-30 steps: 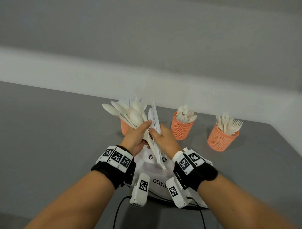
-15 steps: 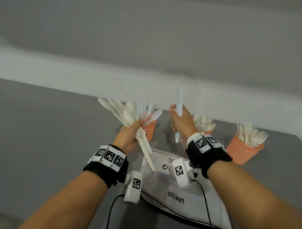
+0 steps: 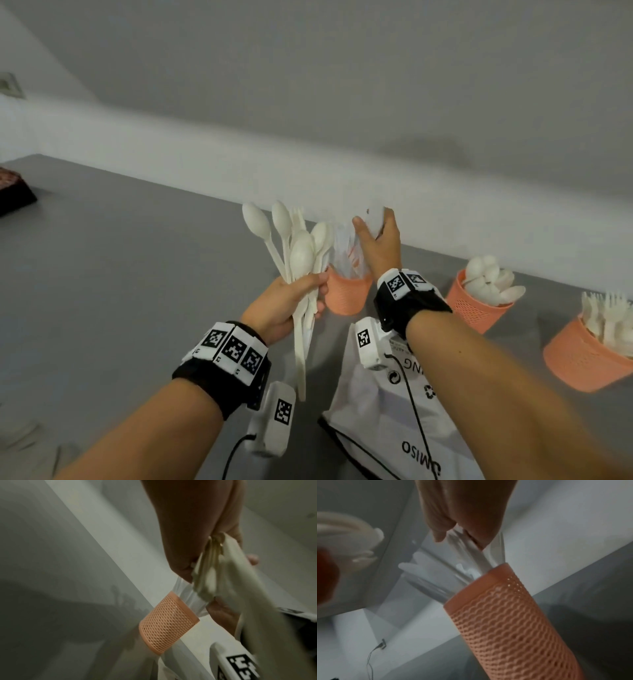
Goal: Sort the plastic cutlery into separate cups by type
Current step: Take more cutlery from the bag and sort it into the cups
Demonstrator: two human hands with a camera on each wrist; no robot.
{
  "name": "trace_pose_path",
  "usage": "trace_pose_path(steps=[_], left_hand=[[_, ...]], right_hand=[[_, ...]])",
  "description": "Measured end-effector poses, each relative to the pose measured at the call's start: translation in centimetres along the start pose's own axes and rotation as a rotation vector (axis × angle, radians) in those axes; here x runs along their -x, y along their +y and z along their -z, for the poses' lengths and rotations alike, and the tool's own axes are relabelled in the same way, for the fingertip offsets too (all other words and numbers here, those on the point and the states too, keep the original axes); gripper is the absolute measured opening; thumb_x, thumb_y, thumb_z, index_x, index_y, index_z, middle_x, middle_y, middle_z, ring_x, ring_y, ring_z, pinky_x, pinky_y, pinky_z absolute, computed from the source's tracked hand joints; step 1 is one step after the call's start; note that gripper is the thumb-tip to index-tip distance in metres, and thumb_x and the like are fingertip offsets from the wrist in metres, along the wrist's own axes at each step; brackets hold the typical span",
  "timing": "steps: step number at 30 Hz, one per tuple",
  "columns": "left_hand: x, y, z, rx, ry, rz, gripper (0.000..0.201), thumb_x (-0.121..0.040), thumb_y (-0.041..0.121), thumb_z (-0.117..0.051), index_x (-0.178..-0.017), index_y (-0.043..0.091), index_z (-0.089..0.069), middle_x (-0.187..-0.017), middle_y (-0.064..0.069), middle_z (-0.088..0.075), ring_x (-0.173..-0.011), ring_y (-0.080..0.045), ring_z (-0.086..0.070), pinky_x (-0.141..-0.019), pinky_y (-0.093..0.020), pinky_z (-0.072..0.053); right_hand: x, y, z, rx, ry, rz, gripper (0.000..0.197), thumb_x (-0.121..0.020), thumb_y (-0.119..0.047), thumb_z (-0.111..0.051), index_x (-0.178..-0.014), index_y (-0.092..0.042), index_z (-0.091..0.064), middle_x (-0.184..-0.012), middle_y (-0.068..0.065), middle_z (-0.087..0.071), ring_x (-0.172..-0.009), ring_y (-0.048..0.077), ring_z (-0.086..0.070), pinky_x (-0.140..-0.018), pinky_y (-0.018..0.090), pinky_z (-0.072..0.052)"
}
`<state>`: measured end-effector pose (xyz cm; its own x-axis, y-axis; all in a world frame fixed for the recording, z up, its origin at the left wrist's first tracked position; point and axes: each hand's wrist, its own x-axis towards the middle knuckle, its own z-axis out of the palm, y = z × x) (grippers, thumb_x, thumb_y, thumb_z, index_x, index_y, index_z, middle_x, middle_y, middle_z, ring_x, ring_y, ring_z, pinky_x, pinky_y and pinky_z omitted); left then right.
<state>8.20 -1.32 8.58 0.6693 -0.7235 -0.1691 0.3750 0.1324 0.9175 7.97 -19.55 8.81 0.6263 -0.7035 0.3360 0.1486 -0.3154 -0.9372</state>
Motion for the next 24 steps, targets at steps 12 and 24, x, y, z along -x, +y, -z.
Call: trace_pose_path(steps=[12, 24], left_hand=[[0.1, 0.3, -1.6, 0.109, -0.112, -0.002, 0.011, -0.088, 0.010, -0.051, -0.085, 0.008, -0.062, -0.067, -0.003, -0.063, -0.040, -0.008, -0.049, -0.042, -0.018, -0.042], [-0.1, -0.3, -3.8, 0.195, 0.061, -0.007, 0.025, -0.087, 0.011, -0.060, -0.105, -0.006, -0.064, -0.096, -0.025, -0.063, -0.077, -0.028, -0.066, -0.071, -0.037, -0.057]], right_hand=[[1.3, -2.1, 2.6, 0.274, -0.119, 0.275, 0.042, -0.091, -0.023, -0.056, -0.127, -0.007, -0.042, -0.115, 0.002, -0.043, -0.105, 0.010, -0.045, -0.082, 0.008, -0.037], [7.1, -4.2, 3.2, 0.275, -0.461, -0.118, 0.037, -0.087, -0.034, -0.060, -0.083, 0.003, -0.063, -0.091, 0.027, -0.065, -0.079, 0.032, -0.063, -0.082, 0.042, -0.051]])
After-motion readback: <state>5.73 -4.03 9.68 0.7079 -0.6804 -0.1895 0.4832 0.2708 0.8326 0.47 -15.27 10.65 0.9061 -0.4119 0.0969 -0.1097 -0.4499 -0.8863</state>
